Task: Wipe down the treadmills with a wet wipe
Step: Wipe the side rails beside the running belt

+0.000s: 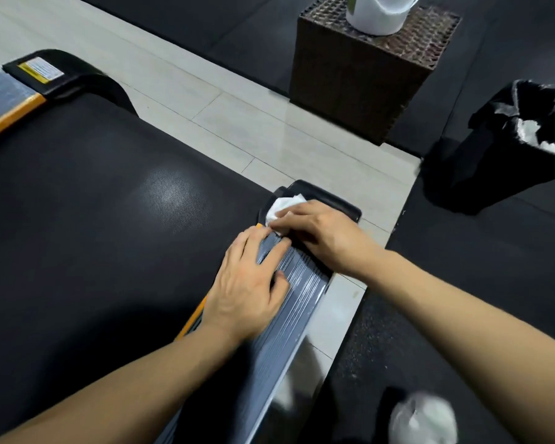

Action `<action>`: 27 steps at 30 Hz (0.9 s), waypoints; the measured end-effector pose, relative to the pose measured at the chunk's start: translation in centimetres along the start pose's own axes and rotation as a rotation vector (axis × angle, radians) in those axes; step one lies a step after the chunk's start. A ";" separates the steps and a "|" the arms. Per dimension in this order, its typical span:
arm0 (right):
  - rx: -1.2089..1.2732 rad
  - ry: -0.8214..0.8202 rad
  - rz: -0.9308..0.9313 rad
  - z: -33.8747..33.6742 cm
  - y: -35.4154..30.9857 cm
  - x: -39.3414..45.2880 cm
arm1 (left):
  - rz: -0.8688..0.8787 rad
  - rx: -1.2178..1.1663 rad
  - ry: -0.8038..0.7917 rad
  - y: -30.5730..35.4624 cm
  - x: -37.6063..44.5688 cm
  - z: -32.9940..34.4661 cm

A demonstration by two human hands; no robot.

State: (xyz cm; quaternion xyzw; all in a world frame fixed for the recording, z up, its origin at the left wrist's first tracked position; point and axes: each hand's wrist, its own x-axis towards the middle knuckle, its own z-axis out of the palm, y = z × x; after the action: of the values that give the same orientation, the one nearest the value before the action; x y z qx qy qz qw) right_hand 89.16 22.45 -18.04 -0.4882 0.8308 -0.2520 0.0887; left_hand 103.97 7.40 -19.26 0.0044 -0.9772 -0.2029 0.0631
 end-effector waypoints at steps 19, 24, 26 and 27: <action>-0.036 -0.118 0.336 -1.7 7.3 8.6 | -0.053 0.000 0.043 0.3 -0.3 -0.3; 0.065 -0.141 0.164 -2.2 4.1 8.1 | -0.067 0.006 0.035 0.5 -0.1 -0.3; 0.048 -0.195 0.028 -2.2 2.5 7.0 | -0.064 0.008 0.032 0.6 0.0 -0.4; 0.033 -0.217 -0.037 -1.8 1.9 6.4 | -0.063 0.014 0.031 0.6 0.0 -0.3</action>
State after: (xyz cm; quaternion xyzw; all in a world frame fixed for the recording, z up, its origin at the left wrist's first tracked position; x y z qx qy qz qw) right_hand 83.80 18.33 -16.80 -0.5263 0.8029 -0.2129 0.1816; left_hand 103.98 7.83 -18.71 0.0388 -0.9768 -0.1980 0.0717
